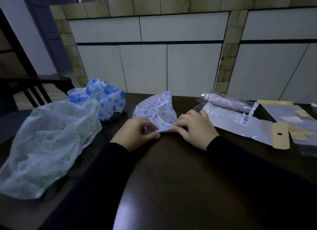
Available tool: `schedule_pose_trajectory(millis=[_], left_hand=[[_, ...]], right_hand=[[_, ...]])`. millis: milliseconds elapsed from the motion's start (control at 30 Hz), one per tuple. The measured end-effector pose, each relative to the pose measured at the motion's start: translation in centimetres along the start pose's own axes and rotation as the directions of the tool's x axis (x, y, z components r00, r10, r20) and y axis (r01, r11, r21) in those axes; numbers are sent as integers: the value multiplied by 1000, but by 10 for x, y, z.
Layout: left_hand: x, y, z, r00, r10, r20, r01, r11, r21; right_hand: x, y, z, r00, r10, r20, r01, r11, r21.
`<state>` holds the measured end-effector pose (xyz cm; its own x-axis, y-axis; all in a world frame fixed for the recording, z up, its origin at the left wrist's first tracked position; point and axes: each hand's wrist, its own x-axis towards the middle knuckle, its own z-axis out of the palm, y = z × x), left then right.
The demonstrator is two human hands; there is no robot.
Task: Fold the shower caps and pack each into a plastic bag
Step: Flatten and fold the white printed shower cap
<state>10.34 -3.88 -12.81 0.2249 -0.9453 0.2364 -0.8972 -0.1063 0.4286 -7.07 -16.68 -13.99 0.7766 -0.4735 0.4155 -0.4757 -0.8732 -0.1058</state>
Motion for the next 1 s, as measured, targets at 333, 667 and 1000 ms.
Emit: schedule_pose_trajectory(millis=[333,667,1000], left_hand=[[1,-5,0,996,-86,9,86,993,-80],[-3,9,-6,989,-141,42,144,986,-81],[-3,8,1,984,-177,4,177,984,-24]], right_hand=[[-5,-6,0,987,161,23,-163,982,96],[-5,-9,9,951,309,23,-308,937,166],[-6,-16,9,955,293,-48,-290,955,57]])
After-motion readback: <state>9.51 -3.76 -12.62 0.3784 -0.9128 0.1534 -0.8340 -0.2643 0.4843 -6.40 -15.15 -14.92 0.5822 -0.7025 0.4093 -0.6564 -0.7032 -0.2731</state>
